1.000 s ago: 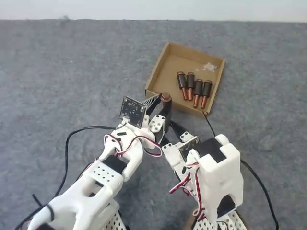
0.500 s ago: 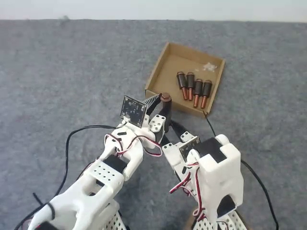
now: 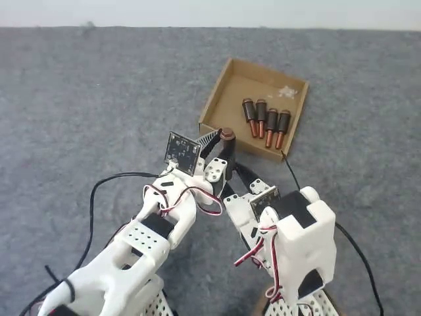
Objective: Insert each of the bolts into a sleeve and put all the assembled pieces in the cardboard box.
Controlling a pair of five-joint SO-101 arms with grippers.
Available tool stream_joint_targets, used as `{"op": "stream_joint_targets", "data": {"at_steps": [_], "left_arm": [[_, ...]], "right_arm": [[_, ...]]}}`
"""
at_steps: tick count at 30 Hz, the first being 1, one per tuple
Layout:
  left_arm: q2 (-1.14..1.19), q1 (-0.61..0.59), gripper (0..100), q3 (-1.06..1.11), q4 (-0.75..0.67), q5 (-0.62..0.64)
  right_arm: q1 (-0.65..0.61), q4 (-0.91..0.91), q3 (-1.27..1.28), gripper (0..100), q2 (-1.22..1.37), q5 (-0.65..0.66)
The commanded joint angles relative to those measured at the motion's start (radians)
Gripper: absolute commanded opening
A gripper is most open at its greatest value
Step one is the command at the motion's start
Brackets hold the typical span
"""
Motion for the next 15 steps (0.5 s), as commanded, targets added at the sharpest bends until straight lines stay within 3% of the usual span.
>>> {"op": "stream_joint_targets", "data": {"at_steps": [1,15], "left_arm": [[0.002,0.005,1,0.010,-0.003,-0.005],[0.006,-0.003,1,0.044,-0.003,-0.005]], "right_arm": [[0.022,-0.031,0.037,0.6,-0.053,-0.015],[0.022,-0.031,0.035,0.6,-0.058,-0.017]]}}
